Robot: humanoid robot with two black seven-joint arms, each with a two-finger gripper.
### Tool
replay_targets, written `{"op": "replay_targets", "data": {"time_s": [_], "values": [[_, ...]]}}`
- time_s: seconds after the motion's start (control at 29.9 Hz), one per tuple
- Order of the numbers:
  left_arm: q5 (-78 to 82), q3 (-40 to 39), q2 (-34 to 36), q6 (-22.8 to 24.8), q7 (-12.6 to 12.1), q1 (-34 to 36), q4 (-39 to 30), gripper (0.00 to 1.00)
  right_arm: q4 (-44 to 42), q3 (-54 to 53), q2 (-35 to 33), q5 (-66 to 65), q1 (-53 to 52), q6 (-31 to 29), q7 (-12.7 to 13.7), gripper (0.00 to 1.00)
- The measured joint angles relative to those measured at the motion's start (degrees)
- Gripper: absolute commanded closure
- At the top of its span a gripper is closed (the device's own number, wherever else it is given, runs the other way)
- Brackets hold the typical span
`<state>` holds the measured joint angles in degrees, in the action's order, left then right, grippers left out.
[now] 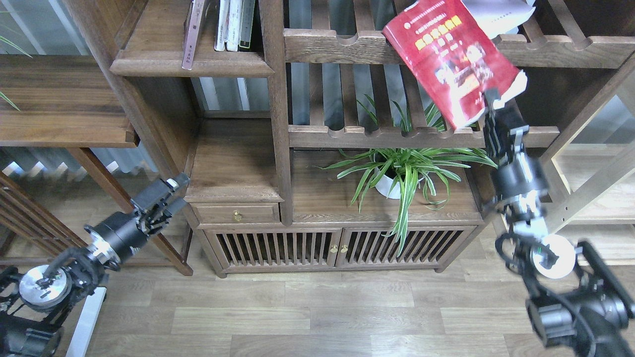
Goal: Organize books on shelf
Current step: 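Lower the book with the right gripper toward the left gripper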
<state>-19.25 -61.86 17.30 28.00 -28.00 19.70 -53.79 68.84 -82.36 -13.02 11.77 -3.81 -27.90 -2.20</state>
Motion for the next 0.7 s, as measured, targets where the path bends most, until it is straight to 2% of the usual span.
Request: {"op": "replay_targets", "data": {"time_s": [0.4, 0.57, 0.7], "values": [[0.35, 4.91, -1.08, 0.00, 0.01, -1.09, -0.95, 0.01, 0.82, 1.77, 2.71, 0.02, 10.85, -0.08, 0.08, 0.96], [0.62, 5.77, -2.29, 0.00, 0.00, -2.58, -4.76, 0.01, 0.99, 4.47, 3.58, 0.01, 12.87, -0.08, 0.09, 0.96], [0.99, 6.55, -2.52, 0.00, 0.00, -3.65, -5.24, 0.01, 0.99, 7.82, 6.34, -0.69, 12.86, -0.08, -0.05, 0.96]]}}
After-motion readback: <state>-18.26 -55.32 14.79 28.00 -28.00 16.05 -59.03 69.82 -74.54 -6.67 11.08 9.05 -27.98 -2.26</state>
